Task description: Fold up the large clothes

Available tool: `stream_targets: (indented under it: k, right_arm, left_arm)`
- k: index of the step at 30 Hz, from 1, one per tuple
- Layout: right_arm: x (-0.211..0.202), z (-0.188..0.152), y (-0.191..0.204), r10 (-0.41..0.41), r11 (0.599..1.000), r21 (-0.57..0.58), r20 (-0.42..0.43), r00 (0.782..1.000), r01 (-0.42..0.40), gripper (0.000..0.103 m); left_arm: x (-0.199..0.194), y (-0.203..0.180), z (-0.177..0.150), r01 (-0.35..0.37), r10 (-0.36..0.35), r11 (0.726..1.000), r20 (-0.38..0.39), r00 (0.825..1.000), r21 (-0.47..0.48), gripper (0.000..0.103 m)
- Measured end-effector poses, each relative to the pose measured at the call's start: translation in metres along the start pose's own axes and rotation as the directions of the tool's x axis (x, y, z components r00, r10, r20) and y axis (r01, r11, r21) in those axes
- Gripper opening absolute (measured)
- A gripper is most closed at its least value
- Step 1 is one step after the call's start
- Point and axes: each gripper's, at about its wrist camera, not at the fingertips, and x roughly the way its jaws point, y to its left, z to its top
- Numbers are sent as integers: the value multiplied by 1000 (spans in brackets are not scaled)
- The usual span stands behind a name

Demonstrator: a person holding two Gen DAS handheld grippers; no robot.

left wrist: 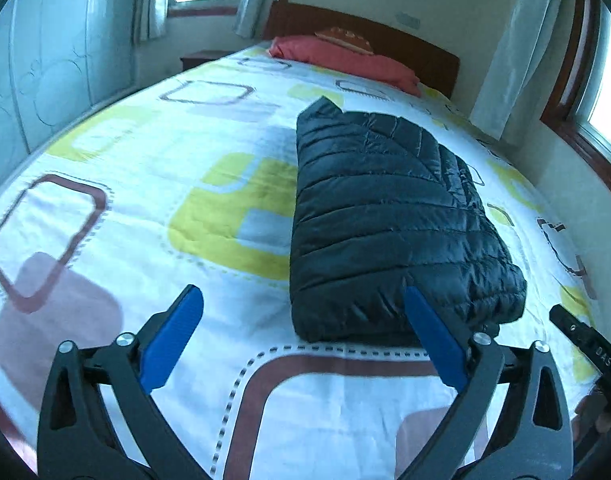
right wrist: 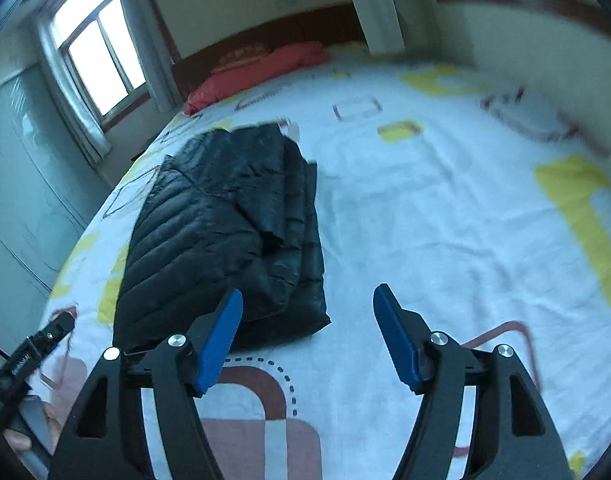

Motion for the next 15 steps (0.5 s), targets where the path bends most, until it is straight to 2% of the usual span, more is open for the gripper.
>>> stream_targets:
  k: [3,8,15]
  right_arm:
    - [-22,-2,11,-6,999,-41,37,999,8,72]
    - [-44,-5,29,-15,996,-90,80,997,22,72]
    - [-58,-11,43,-22,990,-136,102,995,36,73]
  left_arm:
    - [-27,-4,-5,-30,29,999,49,998,21,101]
    - [-57,-11,-4,-71,66,997,121,990,31,101]
    - [-79,-28,-9,-95,77,989,161,984,109,101]
